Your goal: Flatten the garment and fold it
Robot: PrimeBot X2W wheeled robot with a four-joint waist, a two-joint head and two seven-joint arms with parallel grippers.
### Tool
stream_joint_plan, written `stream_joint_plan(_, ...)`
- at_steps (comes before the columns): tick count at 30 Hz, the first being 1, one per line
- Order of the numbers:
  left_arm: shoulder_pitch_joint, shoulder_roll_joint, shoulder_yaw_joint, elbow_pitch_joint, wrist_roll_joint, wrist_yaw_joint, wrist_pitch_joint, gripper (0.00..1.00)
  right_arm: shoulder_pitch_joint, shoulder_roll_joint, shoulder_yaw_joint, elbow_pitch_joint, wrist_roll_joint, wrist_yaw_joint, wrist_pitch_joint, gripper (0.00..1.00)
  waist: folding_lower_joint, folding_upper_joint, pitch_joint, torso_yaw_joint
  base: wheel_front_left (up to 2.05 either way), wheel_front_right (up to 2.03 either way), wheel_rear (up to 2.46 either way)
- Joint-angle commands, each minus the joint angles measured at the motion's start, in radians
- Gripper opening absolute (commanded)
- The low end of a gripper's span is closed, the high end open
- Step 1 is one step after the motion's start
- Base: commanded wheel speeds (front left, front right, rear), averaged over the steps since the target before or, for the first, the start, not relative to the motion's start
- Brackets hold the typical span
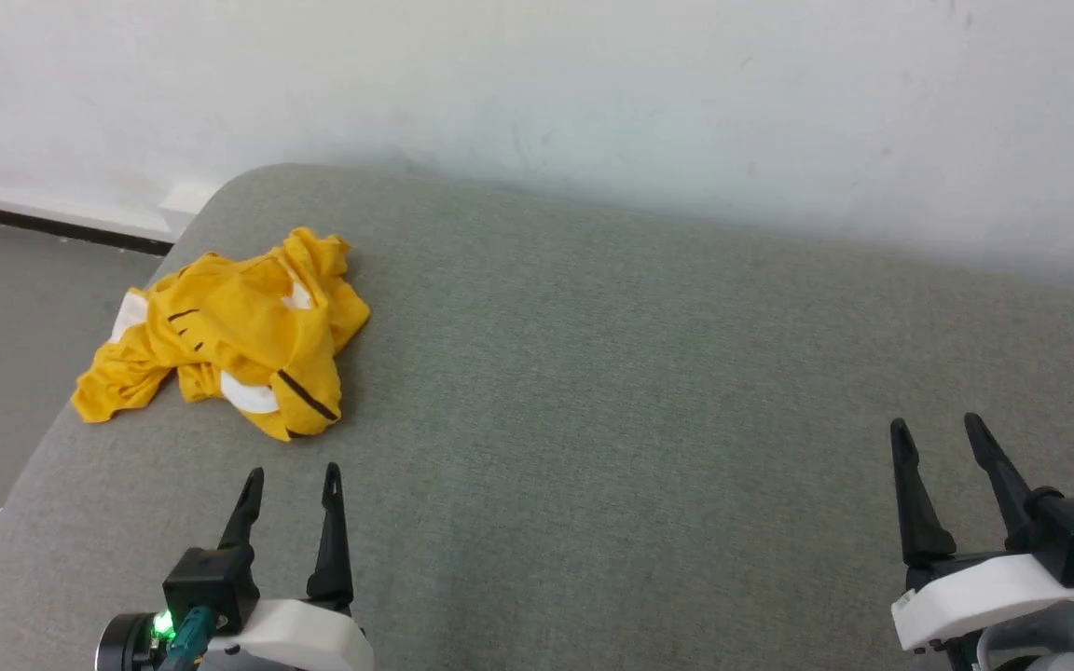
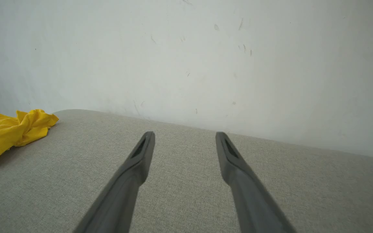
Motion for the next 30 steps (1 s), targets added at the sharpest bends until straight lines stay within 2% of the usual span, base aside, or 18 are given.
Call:
stream_joint_plan(1,0.010,-0.003,0.000,0.006,-0.007,0.009,-0.010,1.00,0.009,0.002,0.003,0.005,0.008,-0.001,-0.010,1.00,0.0000,0.0000,-0.005,0.027,0.00,0.00,0.00)
stream_joint_plan(30,0.049,-0.005,-0.001,0.021,-0.048,0.030,-0.069,1.00,0.008,0.004,0.058,0.059,0.039,-0.002,-0.069,1.00,0.0000,0.0000,-0.020,0.249,0.00,0.00,0.00)
